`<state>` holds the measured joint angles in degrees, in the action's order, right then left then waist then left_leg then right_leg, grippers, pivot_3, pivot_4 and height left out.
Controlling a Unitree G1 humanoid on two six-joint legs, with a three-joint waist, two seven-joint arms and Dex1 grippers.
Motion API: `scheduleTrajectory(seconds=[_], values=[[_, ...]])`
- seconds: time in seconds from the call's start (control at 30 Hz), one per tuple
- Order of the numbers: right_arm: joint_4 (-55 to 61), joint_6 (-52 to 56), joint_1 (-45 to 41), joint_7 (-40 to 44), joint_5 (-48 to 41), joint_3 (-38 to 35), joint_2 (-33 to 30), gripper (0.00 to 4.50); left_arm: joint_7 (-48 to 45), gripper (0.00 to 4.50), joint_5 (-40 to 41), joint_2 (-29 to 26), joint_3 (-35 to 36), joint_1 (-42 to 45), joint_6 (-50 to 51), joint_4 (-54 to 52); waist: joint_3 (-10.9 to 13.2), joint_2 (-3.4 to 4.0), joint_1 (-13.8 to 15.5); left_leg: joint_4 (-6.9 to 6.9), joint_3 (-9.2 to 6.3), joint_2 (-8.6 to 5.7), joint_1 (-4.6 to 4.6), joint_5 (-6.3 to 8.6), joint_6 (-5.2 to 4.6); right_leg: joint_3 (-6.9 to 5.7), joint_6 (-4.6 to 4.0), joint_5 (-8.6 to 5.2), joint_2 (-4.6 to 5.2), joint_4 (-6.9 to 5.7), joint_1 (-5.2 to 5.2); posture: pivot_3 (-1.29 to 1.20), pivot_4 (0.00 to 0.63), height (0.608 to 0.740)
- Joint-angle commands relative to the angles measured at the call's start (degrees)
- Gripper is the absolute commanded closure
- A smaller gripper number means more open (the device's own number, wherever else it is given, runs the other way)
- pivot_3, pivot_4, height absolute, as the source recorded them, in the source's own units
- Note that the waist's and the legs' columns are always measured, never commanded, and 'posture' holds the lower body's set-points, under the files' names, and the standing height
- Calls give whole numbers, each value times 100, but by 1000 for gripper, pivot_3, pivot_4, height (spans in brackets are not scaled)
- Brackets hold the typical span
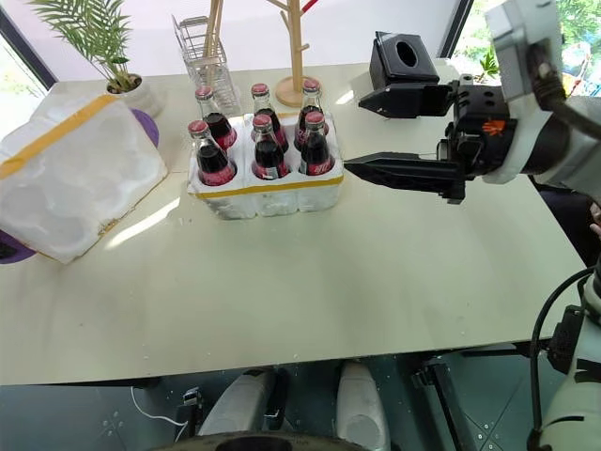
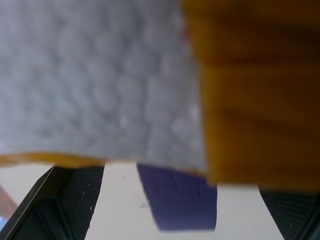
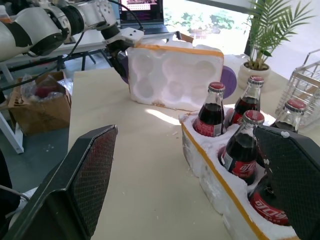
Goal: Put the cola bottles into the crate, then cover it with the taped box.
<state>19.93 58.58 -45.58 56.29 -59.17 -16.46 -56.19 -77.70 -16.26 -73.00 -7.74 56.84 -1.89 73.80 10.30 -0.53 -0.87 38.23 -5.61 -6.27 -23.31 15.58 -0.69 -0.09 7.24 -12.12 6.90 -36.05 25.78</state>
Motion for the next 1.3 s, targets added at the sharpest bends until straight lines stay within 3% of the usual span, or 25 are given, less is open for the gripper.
scheduleTrajectory(seconds=[0.03, 0.17, 0.27, 0.43, 0.63, 0.77, 0.93, 1.1, 1.3], values=[[140, -46, 0, -137, -130, -211, -107, 0, 37, 872, -66, 53, -4, 63, -61, 118, 0, 0, 12, 0, 4, 1, 0, 0, 0, 0, 0, 0, 1, -2, 1, 0, 150, 740], [153, -67, 46, -185, -152, -210, -194, 0, 57, 2957, -18, 129, 61, 53, -8, 158, -1, 0, 25, 4, 11, 1, 2, 0, 0, 2, 0, 0, 4, -7, 0, 0, 150, 740], [95, -83, 191, -170, -67, -171, -289, 0, 152, 4153, 44, 157, 142, 54, -80, 131, -2, 0, 29, 3, 14, 2, 6, 0, 0, 3, 0, 0, 4, -8, 0, 0, 150, 740], [119, -235, 836, 18, 132, -289, -529, 0, 364, 4153, 346, 124, 462, 23, -528, -20, -6, -9, 40, 4, 16, 1, 5, 0, -1, 3, 1, 0, 5, -8, 0, 0, 150, 740], [82, -489, 1247, -72, 394, -420, -552, 0, 1582, 4153, 657, 237, 911, 229, -1265, -650, -2, -19, 24, 4, 24, 5, -1, 0, 0, 6, 1, 0, 7, -9, 14, 0, 150, 740], [28, -517, 1293, -115, 349, -498, -520, 0, 2213, 4153, 975, 601, 1204, 342, -1767, -1860, -2, -24, 43, 5, 29, 4, -6, -1, 0, 7, 1, 1, 12, -8, 18, 0, 150, 740], [-33, -572, 1464, -128, 450, -504, -506, 0, 3437, 4153, 957, 1345, 1336, 263, -1667, -3709, -3, -28, 36, 9, 35, 1, -6, -1, 1, 11, 2, 1, 16, -8, 18, 0, 150, 740], [-26, -538, 1712, -256, 421, -682, -496, 0, 4250, 4153, -176, 1540, 879, -440, -1393, -5366, -4, -27, -23, 4, 71, 4, -5, -9, 14, 26, 2, 1, 19, -13, 42, 0, 150, 740], [23, -413, 1822, -505, 182, -962, -429, 0, 5181, 4153, -1638, 1691, 343, -1236, -1276, -6396, -4, -27, 27, 3, 90, 8, -2, -3, 5, 46, 2, 2, 14, -11, 52, 0, 150, 740]])
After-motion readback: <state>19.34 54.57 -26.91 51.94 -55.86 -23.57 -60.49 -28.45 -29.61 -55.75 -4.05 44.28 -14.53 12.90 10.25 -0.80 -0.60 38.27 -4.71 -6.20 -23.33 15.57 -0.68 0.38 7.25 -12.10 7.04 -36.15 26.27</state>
